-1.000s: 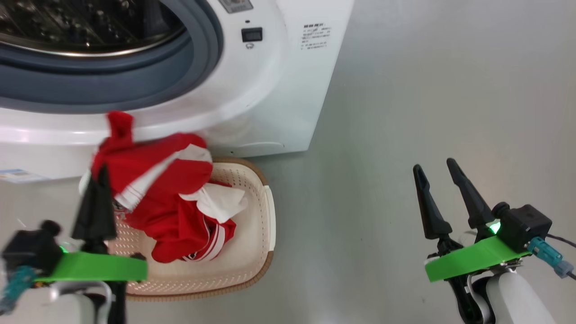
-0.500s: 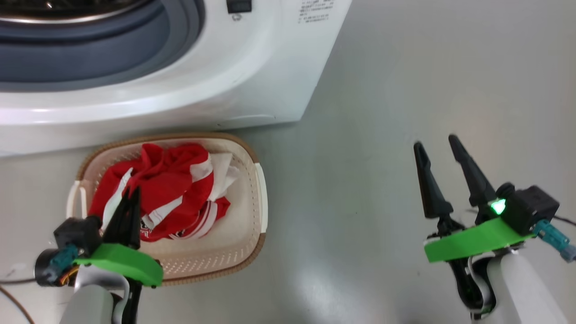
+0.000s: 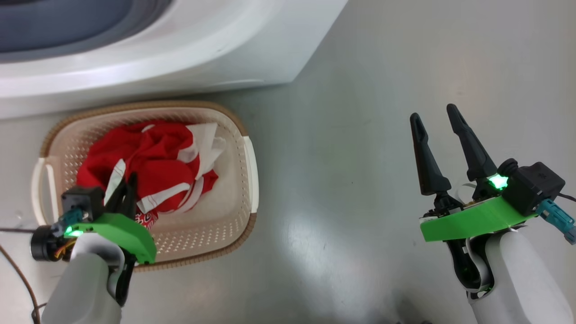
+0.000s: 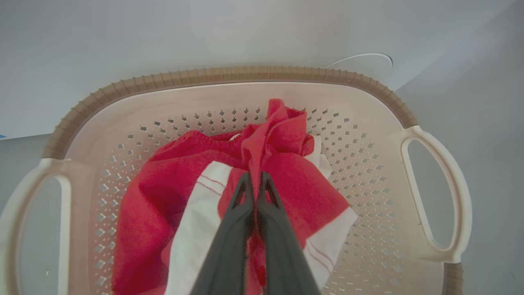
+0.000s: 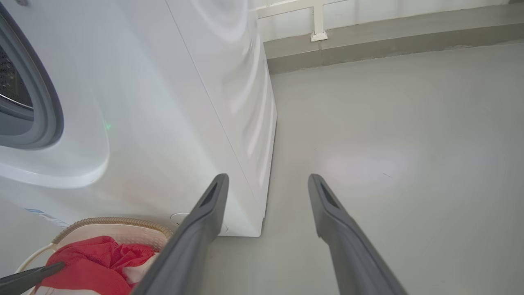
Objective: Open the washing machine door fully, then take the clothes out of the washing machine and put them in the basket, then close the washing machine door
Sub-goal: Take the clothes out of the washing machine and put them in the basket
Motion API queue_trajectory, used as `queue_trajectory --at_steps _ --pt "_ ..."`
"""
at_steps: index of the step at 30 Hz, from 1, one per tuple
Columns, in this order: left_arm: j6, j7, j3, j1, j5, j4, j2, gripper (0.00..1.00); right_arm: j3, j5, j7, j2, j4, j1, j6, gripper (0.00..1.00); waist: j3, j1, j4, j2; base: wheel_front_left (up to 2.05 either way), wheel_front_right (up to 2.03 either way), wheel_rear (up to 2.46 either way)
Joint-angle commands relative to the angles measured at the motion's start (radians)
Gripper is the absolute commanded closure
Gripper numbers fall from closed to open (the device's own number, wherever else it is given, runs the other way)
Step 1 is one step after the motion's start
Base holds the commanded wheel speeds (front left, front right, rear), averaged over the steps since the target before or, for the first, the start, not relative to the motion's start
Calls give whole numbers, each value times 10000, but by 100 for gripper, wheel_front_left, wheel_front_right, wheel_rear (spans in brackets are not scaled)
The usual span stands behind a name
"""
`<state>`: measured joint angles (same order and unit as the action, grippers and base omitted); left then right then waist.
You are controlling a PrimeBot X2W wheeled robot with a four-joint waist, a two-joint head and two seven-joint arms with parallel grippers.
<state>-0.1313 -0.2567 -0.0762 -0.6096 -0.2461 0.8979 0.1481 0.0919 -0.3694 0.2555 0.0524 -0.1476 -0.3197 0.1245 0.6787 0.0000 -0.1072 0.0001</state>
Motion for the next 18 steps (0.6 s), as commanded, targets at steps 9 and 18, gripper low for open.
queue_trajectory --at_steps 9,18 --pt "6 -51 -655 -825 -644 1255 597 100 308 13 63 -22 326 -69 62 0 865 0 -105 -1 0 0 0" --pt "6 -51 -960 -1035 -1136 1461 636 0 235 119 63 -22 261 -106 62 0 819 0 18 -1 0 0 0"
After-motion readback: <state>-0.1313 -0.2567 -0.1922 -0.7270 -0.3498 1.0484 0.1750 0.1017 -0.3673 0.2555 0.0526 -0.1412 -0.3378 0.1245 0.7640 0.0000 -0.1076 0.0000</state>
